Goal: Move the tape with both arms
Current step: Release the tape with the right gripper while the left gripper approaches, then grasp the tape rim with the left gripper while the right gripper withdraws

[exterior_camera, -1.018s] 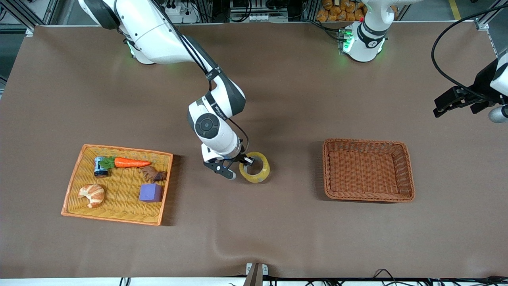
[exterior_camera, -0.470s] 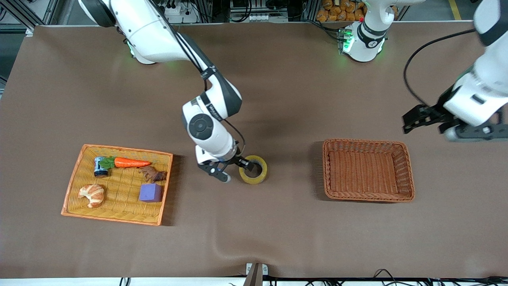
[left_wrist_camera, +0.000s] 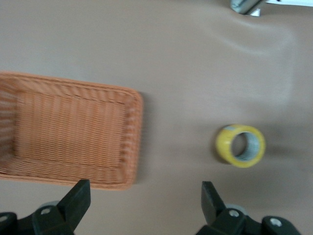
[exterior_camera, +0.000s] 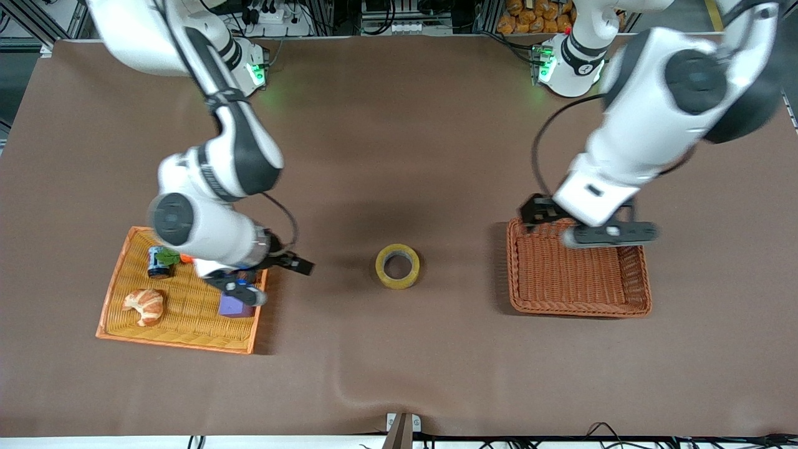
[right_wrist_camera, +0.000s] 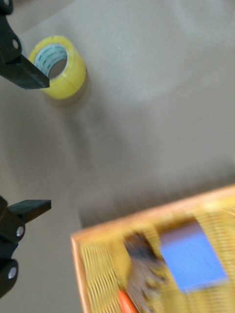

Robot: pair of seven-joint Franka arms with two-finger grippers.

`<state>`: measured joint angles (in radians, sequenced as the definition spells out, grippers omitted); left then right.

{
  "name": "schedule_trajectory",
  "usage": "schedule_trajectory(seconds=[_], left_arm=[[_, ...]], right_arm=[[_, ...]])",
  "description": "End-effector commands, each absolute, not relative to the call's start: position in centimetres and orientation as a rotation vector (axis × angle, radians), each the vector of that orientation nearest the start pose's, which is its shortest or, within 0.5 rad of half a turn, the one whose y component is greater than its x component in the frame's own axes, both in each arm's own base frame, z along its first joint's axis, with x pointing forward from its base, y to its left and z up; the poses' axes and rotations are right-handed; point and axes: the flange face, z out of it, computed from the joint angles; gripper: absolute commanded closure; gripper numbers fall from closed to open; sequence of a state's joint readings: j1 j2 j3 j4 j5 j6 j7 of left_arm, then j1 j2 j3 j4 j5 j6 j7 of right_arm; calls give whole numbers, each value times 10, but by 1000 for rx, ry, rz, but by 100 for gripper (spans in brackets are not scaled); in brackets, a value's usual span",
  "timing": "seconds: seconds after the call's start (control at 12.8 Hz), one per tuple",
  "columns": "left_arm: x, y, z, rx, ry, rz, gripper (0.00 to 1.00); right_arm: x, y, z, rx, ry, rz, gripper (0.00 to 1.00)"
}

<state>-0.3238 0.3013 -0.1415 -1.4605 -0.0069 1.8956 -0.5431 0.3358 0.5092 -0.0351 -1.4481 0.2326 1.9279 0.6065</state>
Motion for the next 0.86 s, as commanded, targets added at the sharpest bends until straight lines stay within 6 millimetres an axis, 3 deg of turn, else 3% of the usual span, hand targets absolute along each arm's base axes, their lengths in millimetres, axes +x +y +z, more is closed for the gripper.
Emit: schedule_trajectory(seconds=[0.0, 0.16, 0.39, 0.63, 0.78], left_arm=[[604, -335, 497, -3247, -200, -182, 0], [604, -368, 461, -3234, -240, -217, 0], [598, -418, 416, -3284, -277, -284, 0], [595, -443, 367, -3304, -290, -288, 0], [593, -458, 326, -3312, -264, -298, 0]], right_arm=[[639, 164, 402, -2930, 474, 182, 0], [627, 107, 412, -2933, 375, 162, 0], [614, 47, 448, -2972, 259, 159, 0], [595, 33, 499, -3171, 51, 89, 0], [581, 33, 534, -3174, -21, 39, 0]])
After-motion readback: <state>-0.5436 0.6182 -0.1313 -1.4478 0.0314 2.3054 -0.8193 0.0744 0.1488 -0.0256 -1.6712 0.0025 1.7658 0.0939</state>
